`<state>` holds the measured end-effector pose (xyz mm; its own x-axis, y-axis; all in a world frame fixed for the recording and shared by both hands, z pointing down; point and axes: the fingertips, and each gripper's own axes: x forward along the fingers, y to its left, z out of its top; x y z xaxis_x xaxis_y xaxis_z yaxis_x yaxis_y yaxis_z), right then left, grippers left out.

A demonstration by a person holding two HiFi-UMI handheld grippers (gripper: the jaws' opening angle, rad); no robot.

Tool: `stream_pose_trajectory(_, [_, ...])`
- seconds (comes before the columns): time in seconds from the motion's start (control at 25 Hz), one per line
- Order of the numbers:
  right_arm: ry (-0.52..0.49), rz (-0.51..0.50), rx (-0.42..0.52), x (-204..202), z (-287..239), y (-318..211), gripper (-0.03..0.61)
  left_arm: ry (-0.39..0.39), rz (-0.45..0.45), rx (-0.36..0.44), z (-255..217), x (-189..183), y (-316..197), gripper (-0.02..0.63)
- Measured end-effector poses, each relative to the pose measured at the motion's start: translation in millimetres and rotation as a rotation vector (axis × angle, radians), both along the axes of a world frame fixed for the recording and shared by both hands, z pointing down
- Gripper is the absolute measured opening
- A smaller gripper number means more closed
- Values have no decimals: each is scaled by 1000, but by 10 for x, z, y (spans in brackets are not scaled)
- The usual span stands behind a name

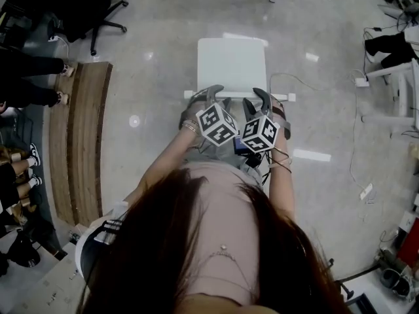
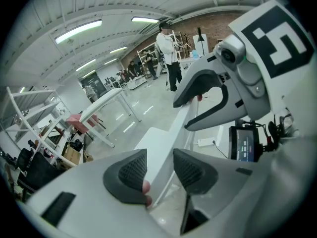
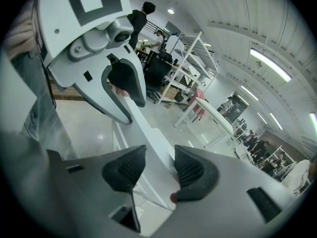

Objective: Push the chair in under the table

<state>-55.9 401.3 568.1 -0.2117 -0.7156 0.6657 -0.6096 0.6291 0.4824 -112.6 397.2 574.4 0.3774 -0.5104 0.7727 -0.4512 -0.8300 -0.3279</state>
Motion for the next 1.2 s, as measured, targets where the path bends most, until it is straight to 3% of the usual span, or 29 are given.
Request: stream_pose_trajectory(1.2, [5, 14, -20, 229, -3, -763, 183, -5, 20, 2, -2, 234, -753, 169])
